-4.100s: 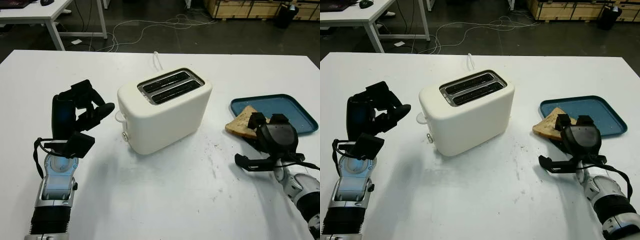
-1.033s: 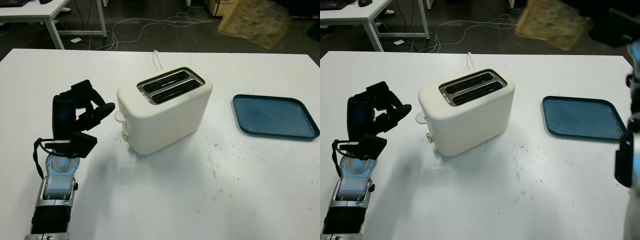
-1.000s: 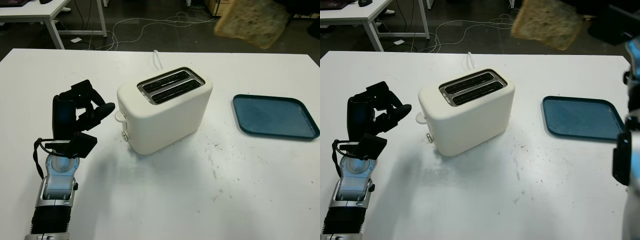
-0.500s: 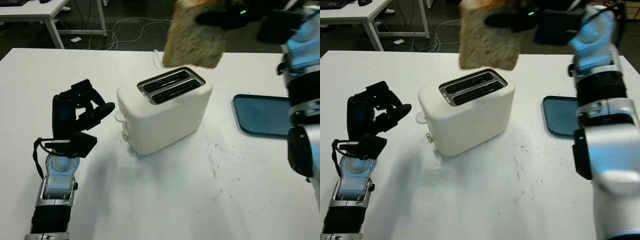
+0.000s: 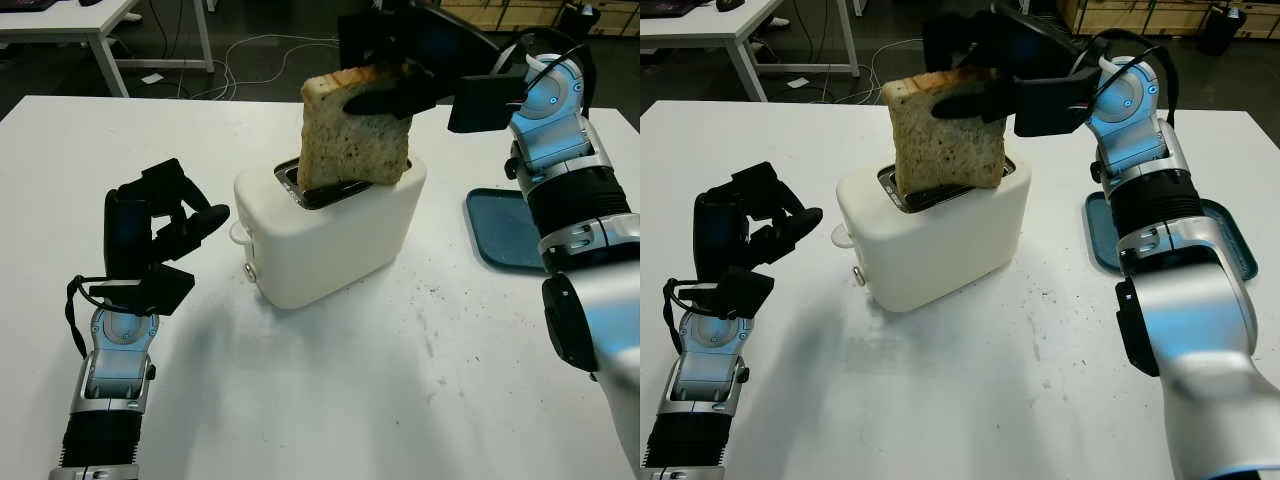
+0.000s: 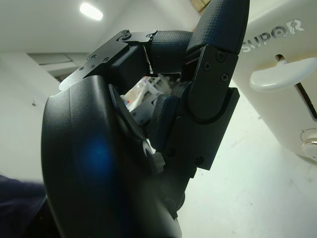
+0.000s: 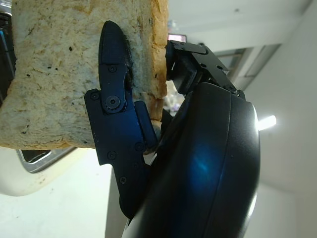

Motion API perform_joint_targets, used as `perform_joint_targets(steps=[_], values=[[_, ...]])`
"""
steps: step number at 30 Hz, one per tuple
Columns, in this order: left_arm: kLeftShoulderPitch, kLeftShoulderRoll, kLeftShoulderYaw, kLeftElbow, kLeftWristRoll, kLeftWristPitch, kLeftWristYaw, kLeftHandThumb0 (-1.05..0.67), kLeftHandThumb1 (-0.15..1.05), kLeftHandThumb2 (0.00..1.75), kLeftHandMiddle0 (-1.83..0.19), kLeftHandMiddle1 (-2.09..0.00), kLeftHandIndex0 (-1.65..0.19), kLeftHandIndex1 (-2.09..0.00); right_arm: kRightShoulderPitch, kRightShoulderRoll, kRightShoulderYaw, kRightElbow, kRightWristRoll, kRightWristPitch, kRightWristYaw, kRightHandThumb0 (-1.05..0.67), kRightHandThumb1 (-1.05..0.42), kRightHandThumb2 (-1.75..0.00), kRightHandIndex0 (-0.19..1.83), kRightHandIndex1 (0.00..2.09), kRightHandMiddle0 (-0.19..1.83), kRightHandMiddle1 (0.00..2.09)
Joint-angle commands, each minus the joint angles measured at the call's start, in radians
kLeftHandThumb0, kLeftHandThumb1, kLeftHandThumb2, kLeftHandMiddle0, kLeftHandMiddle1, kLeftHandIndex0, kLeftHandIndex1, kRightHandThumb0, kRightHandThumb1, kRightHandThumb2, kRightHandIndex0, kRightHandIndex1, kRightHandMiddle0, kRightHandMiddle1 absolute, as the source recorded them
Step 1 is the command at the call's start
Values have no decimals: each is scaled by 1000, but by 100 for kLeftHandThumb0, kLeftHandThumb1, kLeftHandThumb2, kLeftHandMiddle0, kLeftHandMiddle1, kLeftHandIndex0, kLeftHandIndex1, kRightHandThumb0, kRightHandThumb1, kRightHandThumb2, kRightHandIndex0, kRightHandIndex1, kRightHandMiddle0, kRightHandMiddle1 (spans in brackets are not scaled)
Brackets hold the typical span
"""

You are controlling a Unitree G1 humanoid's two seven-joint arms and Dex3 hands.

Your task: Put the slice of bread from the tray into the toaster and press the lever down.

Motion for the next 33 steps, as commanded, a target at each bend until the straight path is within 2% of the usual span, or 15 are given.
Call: perform_joint_targets(steps=[1, 13, 18, 26, 33], values=[[-6, 5, 0, 0, 5, -12, 3, -88, 92, 15, -124, -174, -101, -163, 13, 1, 2, 14, -4, 9, 7, -45, -92, -44, 109, 175, 80, 175], [-5, 4, 2, -3, 3, -5, 2, -88, 92, 16, -125, -174, -102, -164, -16, -18, 5, 70, -22, -7, 13, -42, -92, -43, 107, 175, 78, 175], [-8, 6, 0, 2, 8, -12, 4, -88, 92, 16, -125, -174, -101, -165, -43, -30, 26, 92, -77, -40, -11, -42, -92, -46, 107, 175, 77, 175], [-3, 0, -1, -11, 10, -3, 8, -87, 92, 15, -125, -173, -101, -164, -78, -8, 86, 152, -196, -222, -145, -43, -92, -38, 109, 175, 81, 175], [-3, -2, 0, -11, 8, -3, 9, -88, 92, 16, -125, -174, -101, -163, -94, 32, 126, 205, -264, -331, -253, -46, -92, -33, 114, 175, 87, 175]])
